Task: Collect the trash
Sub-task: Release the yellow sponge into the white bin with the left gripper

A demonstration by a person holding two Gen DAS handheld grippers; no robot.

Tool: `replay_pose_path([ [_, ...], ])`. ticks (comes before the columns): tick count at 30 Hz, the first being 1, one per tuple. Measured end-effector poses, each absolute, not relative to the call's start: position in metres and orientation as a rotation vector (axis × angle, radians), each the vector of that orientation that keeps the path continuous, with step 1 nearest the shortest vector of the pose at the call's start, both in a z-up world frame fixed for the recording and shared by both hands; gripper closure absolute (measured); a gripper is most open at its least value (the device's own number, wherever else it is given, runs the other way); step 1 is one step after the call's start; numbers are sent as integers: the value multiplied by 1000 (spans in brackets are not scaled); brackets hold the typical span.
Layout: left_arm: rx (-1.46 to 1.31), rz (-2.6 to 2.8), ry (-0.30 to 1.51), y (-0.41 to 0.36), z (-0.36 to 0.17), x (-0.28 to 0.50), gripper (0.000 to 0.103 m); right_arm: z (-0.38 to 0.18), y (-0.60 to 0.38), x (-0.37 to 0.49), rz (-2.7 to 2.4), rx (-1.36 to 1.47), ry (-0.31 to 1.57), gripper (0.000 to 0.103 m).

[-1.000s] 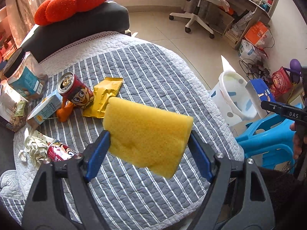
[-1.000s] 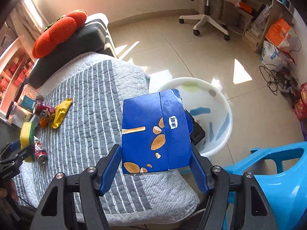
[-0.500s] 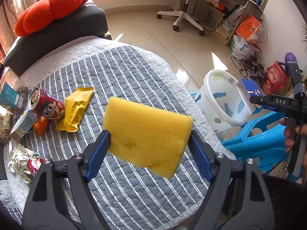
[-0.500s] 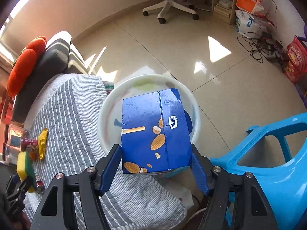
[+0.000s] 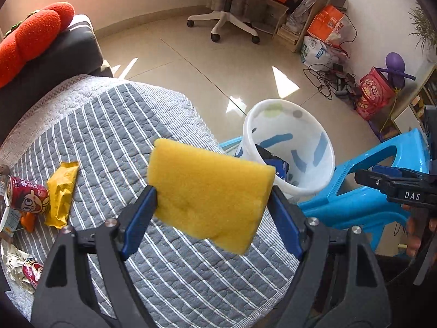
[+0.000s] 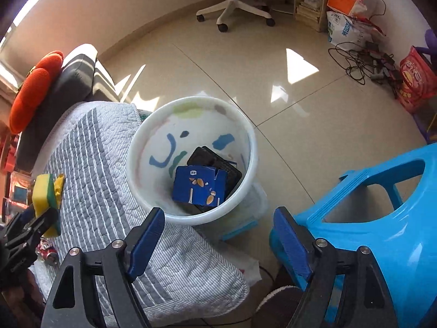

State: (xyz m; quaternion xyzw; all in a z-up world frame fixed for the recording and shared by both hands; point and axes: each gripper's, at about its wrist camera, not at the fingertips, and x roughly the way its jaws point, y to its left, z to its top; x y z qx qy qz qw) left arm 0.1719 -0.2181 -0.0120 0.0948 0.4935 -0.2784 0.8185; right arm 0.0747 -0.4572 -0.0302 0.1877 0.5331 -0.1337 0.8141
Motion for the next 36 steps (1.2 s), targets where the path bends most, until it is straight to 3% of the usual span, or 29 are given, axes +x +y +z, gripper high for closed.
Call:
replay_pose_path([
  [9, 271, -730, 1054, -294, -24, 174, 20, -28, -466, 29, -322, 260, 1113, 19],
  [18, 278, -792, 1021, -320, -31, 176, 16, -23, -480, 31, -372, 231, 1100, 19],
  [23, 257, -737, 1018, -310, -28, 177, 3, -22, -480, 33, -381, 241, 1098, 19],
  [36, 232, -620, 986, -220, -6, 160, 1, -10, -460, 43, -363, 241, 1073, 19],
])
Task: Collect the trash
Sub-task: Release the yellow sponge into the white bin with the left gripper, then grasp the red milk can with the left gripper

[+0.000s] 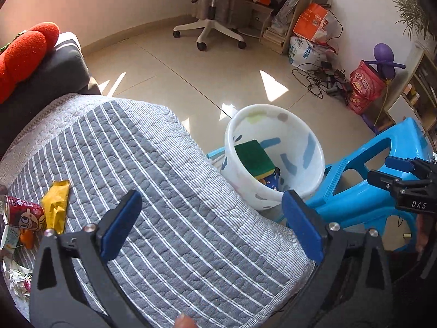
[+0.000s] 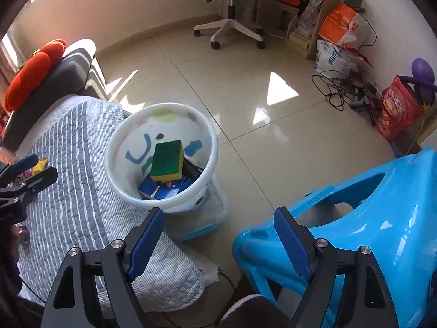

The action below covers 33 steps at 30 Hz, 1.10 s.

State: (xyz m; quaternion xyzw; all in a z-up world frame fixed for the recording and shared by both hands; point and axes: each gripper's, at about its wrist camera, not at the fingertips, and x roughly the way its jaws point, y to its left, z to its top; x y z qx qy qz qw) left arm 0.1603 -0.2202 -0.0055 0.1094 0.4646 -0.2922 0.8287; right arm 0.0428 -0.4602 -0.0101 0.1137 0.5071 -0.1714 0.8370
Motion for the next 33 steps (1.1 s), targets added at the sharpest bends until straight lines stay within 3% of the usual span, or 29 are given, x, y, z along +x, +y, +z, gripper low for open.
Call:
replay_pose_path([
  [14, 129, -362, 994, -36, 19, 107, 1, 44, -342, 72, -171, 180, 948, 18],
  [23, -10, -131, 1052, 87, 4, 93, 1, 45, -260, 88, -40, 100, 931, 17],
  [28, -70, -62, 1127, 115, -18, 102, 1, 23, -230, 103, 2, 52, 984, 17],
  [33, -124, -58, 1177, 95, -36, 128, 1, 6, -208, 117, 33, 5, 1018, 17],
])
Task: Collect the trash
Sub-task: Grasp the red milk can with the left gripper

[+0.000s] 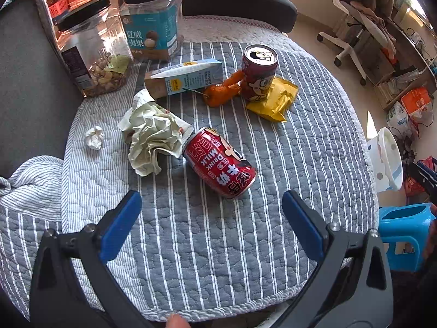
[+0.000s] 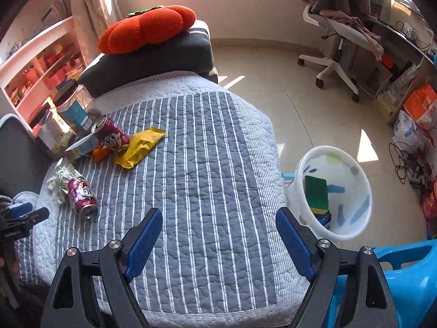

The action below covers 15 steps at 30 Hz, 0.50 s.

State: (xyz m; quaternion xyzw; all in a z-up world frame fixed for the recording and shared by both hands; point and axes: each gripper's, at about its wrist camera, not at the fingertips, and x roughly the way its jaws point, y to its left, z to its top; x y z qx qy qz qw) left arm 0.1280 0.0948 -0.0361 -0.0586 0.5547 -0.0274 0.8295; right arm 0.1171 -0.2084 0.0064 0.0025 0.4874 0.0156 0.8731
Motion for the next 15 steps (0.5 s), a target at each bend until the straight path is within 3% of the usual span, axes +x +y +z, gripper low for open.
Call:
replay_pose_path([
  [3, -129, -35, 1233, 85, -59, 147, 3, -4, -203, 125, 33, -3, 1042, 17],
  [8, -264, -56, 1301, 88, -88, 166, 15, -20, -200, 134, 10, -21, 1080, 17],
  [13, -212, -44, 1292, 74, -92, 176, 23, -30, -193, 135, 20, -82, 1110, 17],
  [15, -208, -48, 1300, 71, -97, 178, 31, -32, -191, 134, 28, -92, 1115, 17],
])
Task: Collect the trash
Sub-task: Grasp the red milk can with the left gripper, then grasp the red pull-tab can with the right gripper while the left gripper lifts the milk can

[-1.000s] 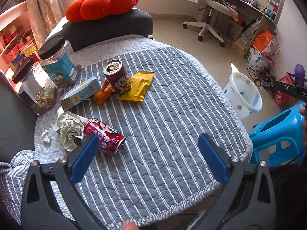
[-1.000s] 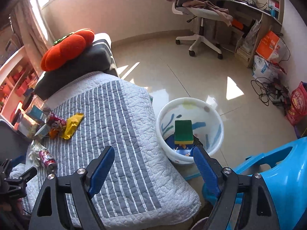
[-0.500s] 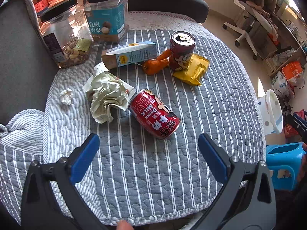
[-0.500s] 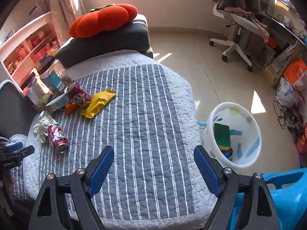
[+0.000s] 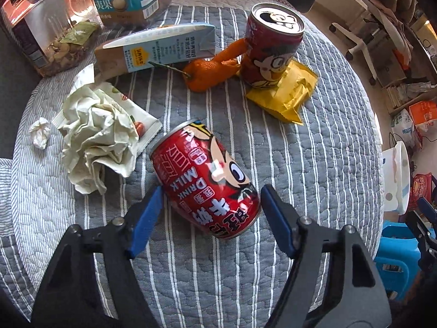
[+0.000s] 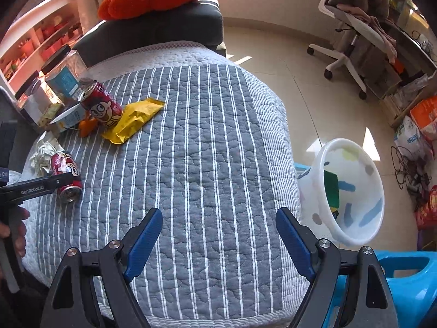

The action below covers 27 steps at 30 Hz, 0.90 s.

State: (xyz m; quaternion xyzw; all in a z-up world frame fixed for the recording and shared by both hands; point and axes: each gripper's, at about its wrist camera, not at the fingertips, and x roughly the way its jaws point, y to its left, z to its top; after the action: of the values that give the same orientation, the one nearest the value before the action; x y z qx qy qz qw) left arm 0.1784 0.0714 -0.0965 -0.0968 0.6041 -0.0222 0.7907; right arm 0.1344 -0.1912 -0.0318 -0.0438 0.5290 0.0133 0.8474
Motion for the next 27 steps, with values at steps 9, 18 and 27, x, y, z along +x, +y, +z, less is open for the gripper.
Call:
replay_pose_path([
  [9, -194, -144, 1272, 78, -76, 176, 60, -36, -193, 146, 24, -72, 1125, 17],
  [18, -258, -175, 1363, 72, -107, 180, 46, -47, -179, 174, 60, 37, 1165, 17],
  [27, -250, -224, 1322, 63, -90, 176, 61, -60, -170, 200, 64, 90, 1179, 17],
])
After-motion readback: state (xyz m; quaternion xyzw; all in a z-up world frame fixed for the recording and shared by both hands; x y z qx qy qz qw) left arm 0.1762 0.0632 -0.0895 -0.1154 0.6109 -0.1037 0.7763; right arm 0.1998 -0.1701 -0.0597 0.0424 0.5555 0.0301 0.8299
